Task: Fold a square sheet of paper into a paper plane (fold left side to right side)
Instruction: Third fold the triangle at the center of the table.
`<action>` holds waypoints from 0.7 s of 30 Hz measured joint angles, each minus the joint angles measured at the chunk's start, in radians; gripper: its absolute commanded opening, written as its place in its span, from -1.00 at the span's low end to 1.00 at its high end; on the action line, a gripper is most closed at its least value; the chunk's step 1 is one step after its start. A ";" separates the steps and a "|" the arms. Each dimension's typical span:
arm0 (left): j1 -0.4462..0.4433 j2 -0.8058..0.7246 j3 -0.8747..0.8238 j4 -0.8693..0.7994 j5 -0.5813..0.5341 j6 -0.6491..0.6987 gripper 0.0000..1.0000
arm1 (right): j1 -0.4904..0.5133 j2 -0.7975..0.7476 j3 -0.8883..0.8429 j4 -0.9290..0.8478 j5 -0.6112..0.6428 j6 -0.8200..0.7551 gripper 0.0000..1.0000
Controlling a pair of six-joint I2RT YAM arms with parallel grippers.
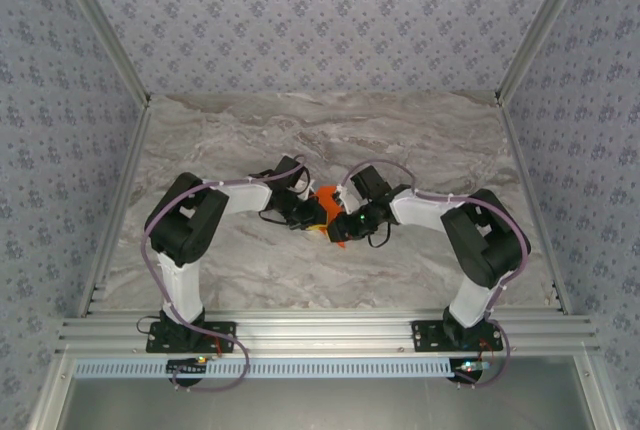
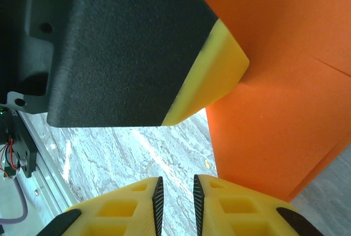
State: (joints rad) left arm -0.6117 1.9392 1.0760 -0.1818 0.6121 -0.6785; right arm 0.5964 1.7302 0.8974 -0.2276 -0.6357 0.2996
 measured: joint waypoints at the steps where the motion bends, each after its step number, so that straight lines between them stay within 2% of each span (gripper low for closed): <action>1: 0.000 0.000 0.000 0.000 0.000 0.000 -0.72 | 0.000 0.000 -0.002 -0.002 0.000 0.000 -0.54; 21: 0.000 0.000 0.000 -0.001 0.000 0.001 -0.72 | 0.002 0.011 -0.027 -0.027 0.045 -0.004 -0.56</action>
State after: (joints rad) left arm -0.6117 1.9392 1.0760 -0.1825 0.6117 -0.6777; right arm 0.5987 1.7416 0.8707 -0.2550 -0.5907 0.2955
